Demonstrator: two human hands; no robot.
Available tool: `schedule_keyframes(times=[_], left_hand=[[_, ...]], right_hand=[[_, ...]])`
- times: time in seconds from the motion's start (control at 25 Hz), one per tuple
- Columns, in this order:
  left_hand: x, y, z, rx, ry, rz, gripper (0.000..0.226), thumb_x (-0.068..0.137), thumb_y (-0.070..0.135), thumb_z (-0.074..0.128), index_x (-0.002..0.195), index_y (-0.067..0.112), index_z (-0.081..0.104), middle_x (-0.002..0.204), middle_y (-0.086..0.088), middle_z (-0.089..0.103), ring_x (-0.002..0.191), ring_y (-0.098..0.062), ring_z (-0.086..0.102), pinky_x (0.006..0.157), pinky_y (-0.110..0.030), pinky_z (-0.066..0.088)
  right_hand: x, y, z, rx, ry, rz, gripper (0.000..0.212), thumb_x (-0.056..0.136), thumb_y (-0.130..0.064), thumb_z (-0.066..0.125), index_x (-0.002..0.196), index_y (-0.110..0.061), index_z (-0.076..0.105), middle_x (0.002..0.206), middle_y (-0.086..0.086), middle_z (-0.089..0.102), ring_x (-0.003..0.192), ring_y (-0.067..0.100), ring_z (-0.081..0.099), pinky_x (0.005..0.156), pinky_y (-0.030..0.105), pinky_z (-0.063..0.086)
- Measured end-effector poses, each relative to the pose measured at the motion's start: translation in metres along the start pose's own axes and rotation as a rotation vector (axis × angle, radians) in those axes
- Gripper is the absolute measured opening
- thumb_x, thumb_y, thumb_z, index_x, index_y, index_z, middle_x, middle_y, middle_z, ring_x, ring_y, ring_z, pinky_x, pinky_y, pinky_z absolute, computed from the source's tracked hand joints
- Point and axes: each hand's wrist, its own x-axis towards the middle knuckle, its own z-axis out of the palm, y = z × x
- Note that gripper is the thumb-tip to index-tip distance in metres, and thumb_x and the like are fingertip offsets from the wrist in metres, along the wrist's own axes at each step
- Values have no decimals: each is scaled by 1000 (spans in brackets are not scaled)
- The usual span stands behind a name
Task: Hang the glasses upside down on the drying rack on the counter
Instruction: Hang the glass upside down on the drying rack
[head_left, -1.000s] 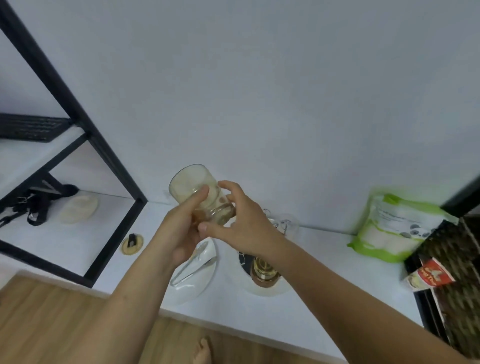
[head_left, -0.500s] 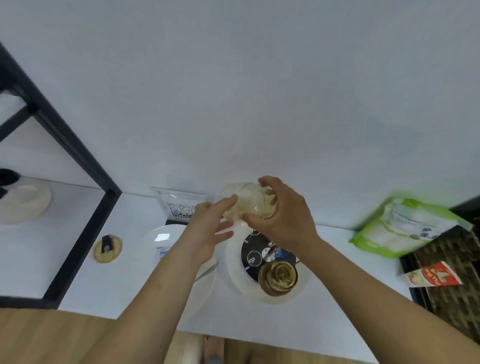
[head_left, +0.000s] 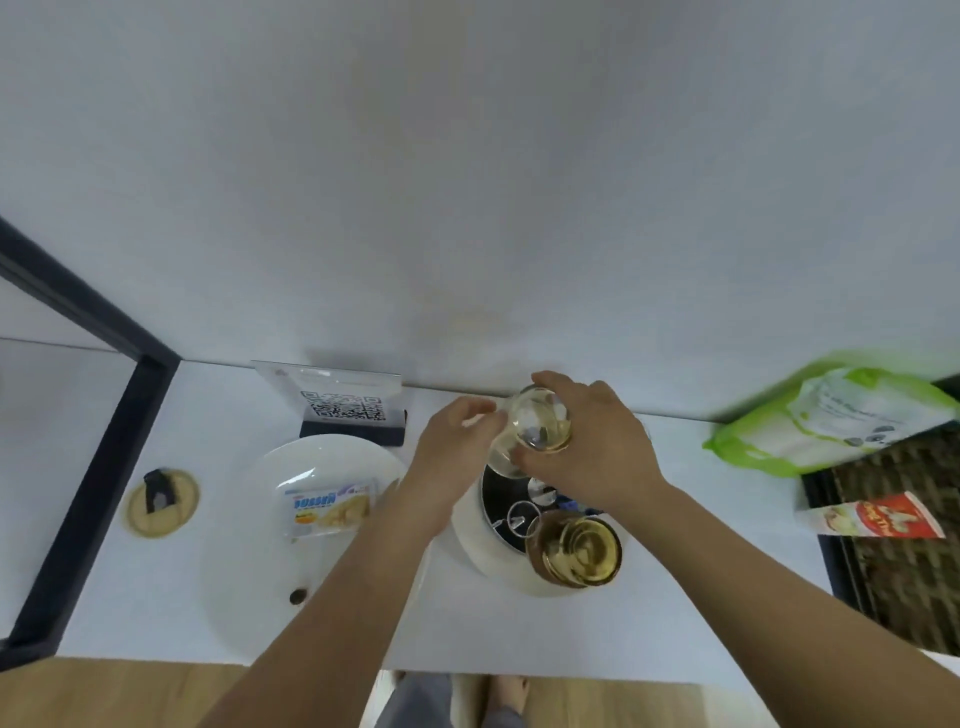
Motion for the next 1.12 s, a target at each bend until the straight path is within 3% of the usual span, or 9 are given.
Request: schedule_keyframes(times=[0.16,0.28,0.48,0.76,0.92,1.04,1.12], left_hand=[[17,-8,5,84,-11,8,24,88,32,63,110,24,70,107,10,67,95,-6,60,71,-20,41],[30,-12,5,152,-61,12,22,89,29,63,108,23,71,98,15,66,89,3,58,71,-16,41],[46,-19,6,248,-89,28,23,86,27,67,109,24,71,106,11,69,96,-4,62,77,-19,42],[55,-25,6,376,-90,88,26,85,22,70,111,20,70,106,7,71,95,-12,66,89,-29,51],[55,-23,8,470,-95,144,32,87,24,68,118,20,65,114,4,67,98,-15,65,83,-26,48],[47,-23,2,472,-81,162,33,89,34,65,120,22,60,116,8,63,94,-11,63,71,-19,43],[39,-29,-6,451,-59,178,32,88,37,64,118,24,60,115,10,62,94,-9,62,68,-17,42]], right_hand=[[15,13,22,-132,-69,15,75,70,-57,74,135,-35,44,115,-8,61,112,17,52,75,30,44],[25,19,38,-203,-125,2,68,70,-61,71,126,-32,46,103,-5,63,104,19,55,73,32,46],[38,23,44,-298,-169,-47,64,72,-60,66,122,-28,45,102,-4,66,104,21,51,78,33,38],[42,29,51,-365,-213,-63,60,71,-56,65,118,-26,45,100,-4,67,102,23,45,84,37,40],[43,27,51,-399,-230,-51,67,70,-63,64,123,-27,45,108,-4,66,109,23,48,86,39,38],[32,26,29,-234,-119,-1,74,72,-67,67,133,-30,47,129,-5,59,120,21,50,97,42,41],[6,37,9,36,102,90,54,79,-55,70,122,-26,58,117,-5,62,107,18,57,92,40,46]])
